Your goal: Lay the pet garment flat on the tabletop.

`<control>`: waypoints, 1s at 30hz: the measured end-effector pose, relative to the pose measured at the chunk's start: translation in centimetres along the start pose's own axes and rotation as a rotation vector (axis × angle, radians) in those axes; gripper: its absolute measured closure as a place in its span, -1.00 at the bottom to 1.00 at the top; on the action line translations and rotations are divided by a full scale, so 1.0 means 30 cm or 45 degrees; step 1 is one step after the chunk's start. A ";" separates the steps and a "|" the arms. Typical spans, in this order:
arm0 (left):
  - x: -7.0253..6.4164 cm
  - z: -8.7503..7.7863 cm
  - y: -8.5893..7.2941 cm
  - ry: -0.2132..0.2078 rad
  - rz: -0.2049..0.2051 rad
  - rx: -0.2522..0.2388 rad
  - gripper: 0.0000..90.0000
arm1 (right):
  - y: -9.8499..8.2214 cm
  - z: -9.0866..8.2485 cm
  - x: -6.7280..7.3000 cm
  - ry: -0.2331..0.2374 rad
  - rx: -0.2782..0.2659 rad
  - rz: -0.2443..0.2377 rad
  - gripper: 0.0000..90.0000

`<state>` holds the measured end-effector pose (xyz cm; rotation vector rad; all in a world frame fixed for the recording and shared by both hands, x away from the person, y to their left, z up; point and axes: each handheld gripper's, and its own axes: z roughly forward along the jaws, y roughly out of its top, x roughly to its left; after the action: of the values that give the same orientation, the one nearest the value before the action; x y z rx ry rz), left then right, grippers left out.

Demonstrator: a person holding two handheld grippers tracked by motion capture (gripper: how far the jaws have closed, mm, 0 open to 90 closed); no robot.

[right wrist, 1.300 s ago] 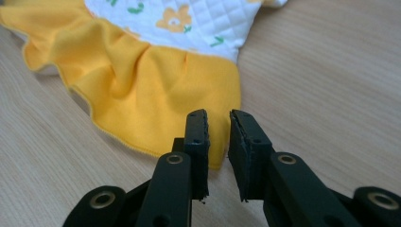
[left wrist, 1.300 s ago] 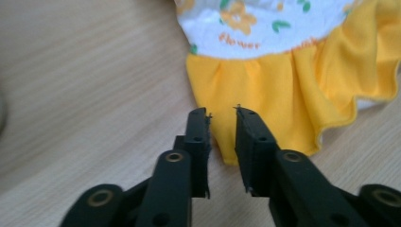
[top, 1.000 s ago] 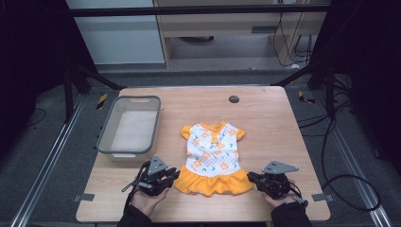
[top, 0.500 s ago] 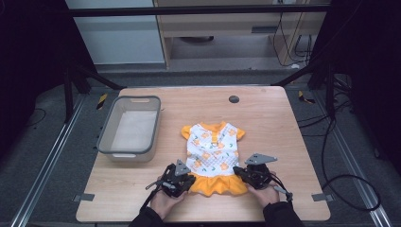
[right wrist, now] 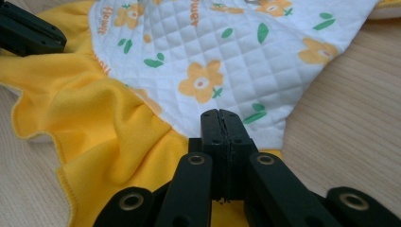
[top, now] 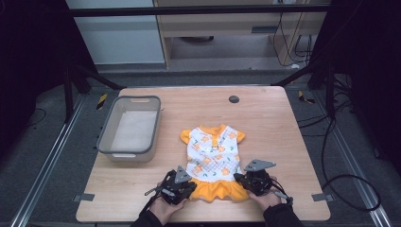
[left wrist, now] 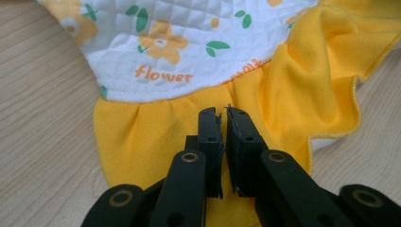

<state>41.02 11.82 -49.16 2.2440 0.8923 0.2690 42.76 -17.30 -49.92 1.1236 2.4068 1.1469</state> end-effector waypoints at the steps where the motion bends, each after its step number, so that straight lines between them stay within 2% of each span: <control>1: 0.008 -0.018 0.014 -0.001 -0.006 -0.028 0.83 | 0.004 -0.006 -0.001 -0.005 -0.017 -0.002 1.00; 2: 0.008 -0.018 0.014 -0.001 -0.006 -0.028 0.81 | 0.004 -0.006 -0.001 -0.005 -0.017 -0.002 1.00; 5: 0.040 -0.059 0.051 0.039 -0.004 -0.094 0.80 | 0.019 -0.021 0.004 -0.014 -0.071 -0.005 1.00; 8: 0.091 -0.090 0.093 0.091 -0.028 -0.154 0.80 | 0.037 -0.024 0.007 -0.023 -0.110 -0.008 1.00; 9: 0.126 -0.099 0.118 0.115 -0.050 -0.190 0.81 | 0.048 -0.021 0.005 -0.026 -0.127 -0.014 1.00; 10: 0.126 -0.099 0.118 0.115 -0.050 -0.190 0.82 | 0.048 -0.021 0.005 -0.026 -0.127 -0.014 1.00; 13: 0.177 -0.089 0.171 0.160 -0.076 -0.232 0.86 | 0.060 -0.010 0.000 -0.035 -0.132 -0.014 1.00; 14: 0.177 -0.089 0.171 0.160 -0.076 -0.232 0.88 | 0.060 -0.010 0.000 -0.035 -0.132 -0.014 1.00; 18: 0.205 -0.047 0.224 0.189 -0.093 -0.256 0.93 | 0.061 -0.005 -0.005 -0.034 -0.125 -0.001 1.00; 19: 0.215 -0.018 0.251 0.207 -0.097 -0.257 0.96 | 0.061 0.000 -0.007 -0.040 -0.122 -0.005 1.00; 20: 0.215 -0.018 0.251 0.207 -0.097 -0.257 0.97 | 0.061 0.000 -0.007 -0.040 -0.122 -0.005 1.00; 22: 0.227 0.016 0.277 0.220 -0.105 -0.256 0.98 | 0.061 0.006 -0.007 -0.038 -0.116 -0.005 1.00; 26: 0.249 0.084 0.323 0.233 -0.117 -0.261 0.99 | 0.061 0.018 -0.002 -0.031 -0.106 -0.006 1.00; 27: 0.262 0.117 0.339 0.250 -0.127 -0.254 0.99 | 0.060 0.024 0.000 -0.025 -0.099 -0.008 1.00; 30: 0.274 0.149 0.348 0.251 -0.138 -0.242 0.99 | 0.059 0.032 0.004 -0.027 -0.090 -0.012 1.00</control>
<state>54.47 9.51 -45.91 2.0113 1.0419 0.5098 44.12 -15.99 -49.22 1.0952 2.3342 1.2013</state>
